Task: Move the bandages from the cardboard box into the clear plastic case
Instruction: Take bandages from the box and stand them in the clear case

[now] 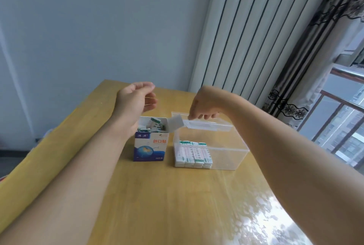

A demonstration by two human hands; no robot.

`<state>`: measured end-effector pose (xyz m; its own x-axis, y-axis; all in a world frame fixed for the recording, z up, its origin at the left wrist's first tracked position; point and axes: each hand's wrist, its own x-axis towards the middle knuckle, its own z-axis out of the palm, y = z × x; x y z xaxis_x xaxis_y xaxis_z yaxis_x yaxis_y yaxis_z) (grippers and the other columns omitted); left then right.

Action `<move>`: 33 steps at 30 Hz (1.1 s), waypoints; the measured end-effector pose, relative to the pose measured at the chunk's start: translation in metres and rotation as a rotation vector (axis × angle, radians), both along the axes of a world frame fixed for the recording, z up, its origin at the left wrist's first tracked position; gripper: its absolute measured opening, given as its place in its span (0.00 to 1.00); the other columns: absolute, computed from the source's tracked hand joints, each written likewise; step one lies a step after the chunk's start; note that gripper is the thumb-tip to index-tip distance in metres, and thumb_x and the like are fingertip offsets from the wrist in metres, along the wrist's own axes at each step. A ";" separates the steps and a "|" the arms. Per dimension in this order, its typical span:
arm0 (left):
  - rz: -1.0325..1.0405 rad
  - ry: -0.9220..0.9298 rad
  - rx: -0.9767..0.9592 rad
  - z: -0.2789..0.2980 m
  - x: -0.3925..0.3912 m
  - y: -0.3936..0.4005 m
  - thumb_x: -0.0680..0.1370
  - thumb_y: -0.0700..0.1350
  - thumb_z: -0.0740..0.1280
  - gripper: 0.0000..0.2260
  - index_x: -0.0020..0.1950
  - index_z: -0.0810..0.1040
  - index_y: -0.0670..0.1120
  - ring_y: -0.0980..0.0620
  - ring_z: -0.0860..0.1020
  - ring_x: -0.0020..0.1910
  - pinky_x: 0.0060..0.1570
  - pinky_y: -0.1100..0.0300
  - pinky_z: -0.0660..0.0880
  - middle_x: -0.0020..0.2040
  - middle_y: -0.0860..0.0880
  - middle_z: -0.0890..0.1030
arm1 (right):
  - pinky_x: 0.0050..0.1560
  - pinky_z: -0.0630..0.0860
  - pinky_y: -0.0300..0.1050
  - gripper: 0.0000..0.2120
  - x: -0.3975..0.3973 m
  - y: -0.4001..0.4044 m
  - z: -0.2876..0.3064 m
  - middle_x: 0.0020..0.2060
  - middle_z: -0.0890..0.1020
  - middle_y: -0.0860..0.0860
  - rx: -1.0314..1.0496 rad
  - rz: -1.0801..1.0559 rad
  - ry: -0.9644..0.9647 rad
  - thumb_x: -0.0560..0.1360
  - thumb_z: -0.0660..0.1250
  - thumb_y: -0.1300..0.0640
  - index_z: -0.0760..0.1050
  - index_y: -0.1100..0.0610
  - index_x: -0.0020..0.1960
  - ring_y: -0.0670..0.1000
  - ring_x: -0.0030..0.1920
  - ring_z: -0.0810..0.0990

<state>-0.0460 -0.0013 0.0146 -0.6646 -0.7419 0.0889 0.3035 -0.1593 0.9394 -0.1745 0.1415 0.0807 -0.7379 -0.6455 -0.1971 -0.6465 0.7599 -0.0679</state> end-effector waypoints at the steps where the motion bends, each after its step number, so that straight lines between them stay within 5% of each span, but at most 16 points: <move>1: 0.089 -0.020 -0.021 -0.003 0.000 -0.008 0.81 0.42 0.68 0.03 0.48 0.80 0.47 0.51 0.80 0.40 0.44 0.57 0.79 0.39 0.49 0.81 | 0.47 0.82 0.44 0.13 0.007 -0.008 0.008 0.44 0.86 0.50 -0.087 0.043 0.049 0.73 0.76 0.50 0.85 0.56 0.54 0.51 0.44 0.85; 4: 0.226 -0.107 -0.074 -0.018 -0.003 -0.020 0.83 0.51 0.64 0.11 0.49 0.82 0.47 0.50 0.82 0.46 0.51 0.56 0.77 0.43 0.50 0.84 | 0.48 0.79 0.42 0.12 0.037 -0.032 0.008 0.47 0.86 0.48 -0.263 0.227 0.112 0.72 0.77 0.54 0.85 0.51 0.54 0.49 0.44 0.83; 7: 0.135 -0.161 -0.006 -0.028 -0.007 -0.017 0.85 0.59 0.55 0.22 0.50 0.82 0.46 0.48 0.82 0.53 0.59 0.52 0.75 0.47 0.47 0.85 | 0.44 0.76 0.40 0.14 0.051 -0.049 -0.017 0.46 0.84 0.45 -0.173 0.332 0.137 0.73 0.77 0.55 0.84 0.51 0.57 0.47 0.40 0.79; 10: 0.085 -0.156 0.081 -0.031 -0.008 -0.016 0.84 0.63 0.51 0.28 0.52 0.81 0.45 0.47 0.82 0.54 0.65 0.48 0.73 0.48 0.46 0.86 | 0.40 0.76 0.40 0.14 0.053 -0.060 -0.038 0.50 0.84 0.48 -0.041 0.421 0.174 0.76 0.73 0.54 0.83 0.50 0.61 0.51 0.46 0.80; 14: 0.069 -0.117 0.180 -0.030 -0.007 -0.018 0.84 0.66 0.49 0.30 0.53 0.81 0.44 0.47 0.82 0.54 0.67 0.46 0.73 0.48 0.45 0.85 | 0.45 0.79 0.42 0.14 0.056 -0.070 -0.045 0.53 0.84 0.48 0.056 0.515 0.188 0.79 0.67 0.55 0.82 0.49 0.64 0.52 0.49 0.81; 17: 0.053 -0.106 0.225 -0.029 -0.008 -0.016 0.83 0.66 0.50 0.30 0.54 0.81 0.43 0.45 0.81 0.57 0.66 0.46 0.74 0.50 0.45 0.84 | 0.41 0.79 0.42 0.11 0.058 -0.082 -0.052 0.46 0.84 0.51 0.028 0.483 0.196 0.79 0.67 0.58 0.82 0.55 0.60 0.51 0.42 0.80; 22: 0.070 -0.104 0.209 -0.027 -0.008 -0.015 0.84 0.64 0.50 0.30 0.54 0.81 0.42 0.48 0.81 0.53 0.63 0.50 0.75 0.48 0.46 0.83 | 0.28 0.64 0.38 0.05 0.064 -0.090 -0.062 0.35 0.73 0.50 -0.063 0.362 0.225 0.77 0.68 0.62 0.77 0.60 0.53 0.47 0.33 0.70; 26: 0.058 -0.107 0.193 -0.026 -0.007 -0.014 0.84 0.65 0.50 0.29 0.52 0.80 0.44 0.49 0.81 0.51 0.53 0.52 0.77 0.49 0.46 0.82 | 0.28 0.68 0.38 0.09 0.069 -0.084 -0.055 0.41 0.80 0.52 -0.135 0.354 0.200 0.77 0.69 0.62 0.81 0.60 0.57 0.49 0.35 0.75; 33: 0.078 -0.120 0.112 -0.024 -0.006 -0.014 0.85 0.63 0.50 0.26 0.50 0.80 0.46 0.50 0.79 0.53 0.62 0.50 0.74 0.50 0.47 0.82 | 0.45 0.84 0.47 0.07 0.056 -0.060 -0.023 0.41 0.85 0.50 -0.436 0.317 0.083 0.75 0.74 0.64 0.81 0.52 0.45 0.51 0.42 0.85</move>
